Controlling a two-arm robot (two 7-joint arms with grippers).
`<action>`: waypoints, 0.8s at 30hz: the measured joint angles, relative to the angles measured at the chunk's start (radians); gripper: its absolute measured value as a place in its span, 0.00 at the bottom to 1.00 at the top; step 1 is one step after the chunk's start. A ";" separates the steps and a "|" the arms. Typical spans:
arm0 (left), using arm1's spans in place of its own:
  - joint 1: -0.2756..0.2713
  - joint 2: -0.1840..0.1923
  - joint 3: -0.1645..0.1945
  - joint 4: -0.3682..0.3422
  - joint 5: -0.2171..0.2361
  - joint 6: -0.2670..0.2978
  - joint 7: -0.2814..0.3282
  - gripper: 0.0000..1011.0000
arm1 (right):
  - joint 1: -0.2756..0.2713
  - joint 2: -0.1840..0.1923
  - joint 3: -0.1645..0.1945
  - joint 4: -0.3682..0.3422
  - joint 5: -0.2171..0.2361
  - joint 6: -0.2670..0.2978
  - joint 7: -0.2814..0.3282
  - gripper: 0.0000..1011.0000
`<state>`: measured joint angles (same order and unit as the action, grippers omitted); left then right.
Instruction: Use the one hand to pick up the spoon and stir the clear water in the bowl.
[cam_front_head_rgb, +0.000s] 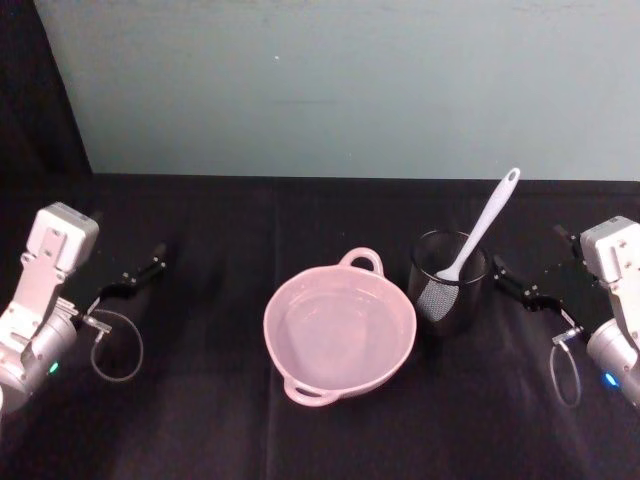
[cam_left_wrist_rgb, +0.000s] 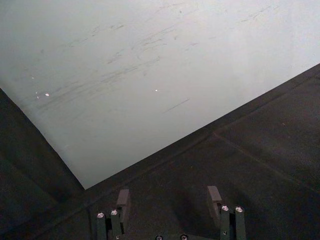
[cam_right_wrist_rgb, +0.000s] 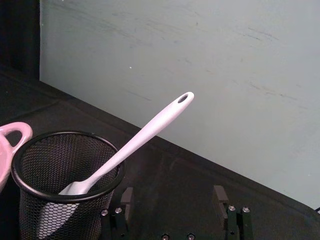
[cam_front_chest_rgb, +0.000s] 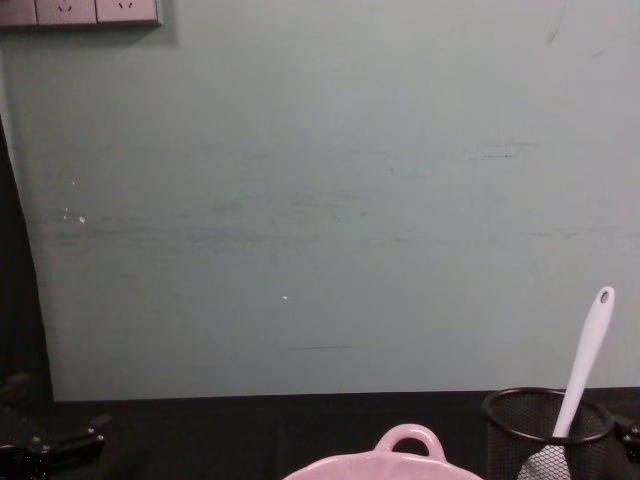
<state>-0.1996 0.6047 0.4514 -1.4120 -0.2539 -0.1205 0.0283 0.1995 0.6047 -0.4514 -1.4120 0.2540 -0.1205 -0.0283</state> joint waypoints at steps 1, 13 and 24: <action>0.000 0.000 0.000 0.000 0.000 0.000 0.000 0.99 | 0.000 0.000 0.000 0.000 0.000 0.000 0.000 0.99; 0.000 0.000 0.000 0.000 0.000 0.000 0.000 0.99 | -0.063 0.024 0.049 -0.088 -0.006 0.007 -0.020 0.99; 0.000 0.000 0.000 0.000 0.000 0.000 0.000 0.99 | -0.136 0.028 0.173 -0.152 0.223 -0.037 0.134 0.99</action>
<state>-0.1995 0.6047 0.4514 -1.4120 -0.2539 -0.1206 0.0283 0.0632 0.6327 -0.2785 -1.5635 0.4765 -0.1579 0.1062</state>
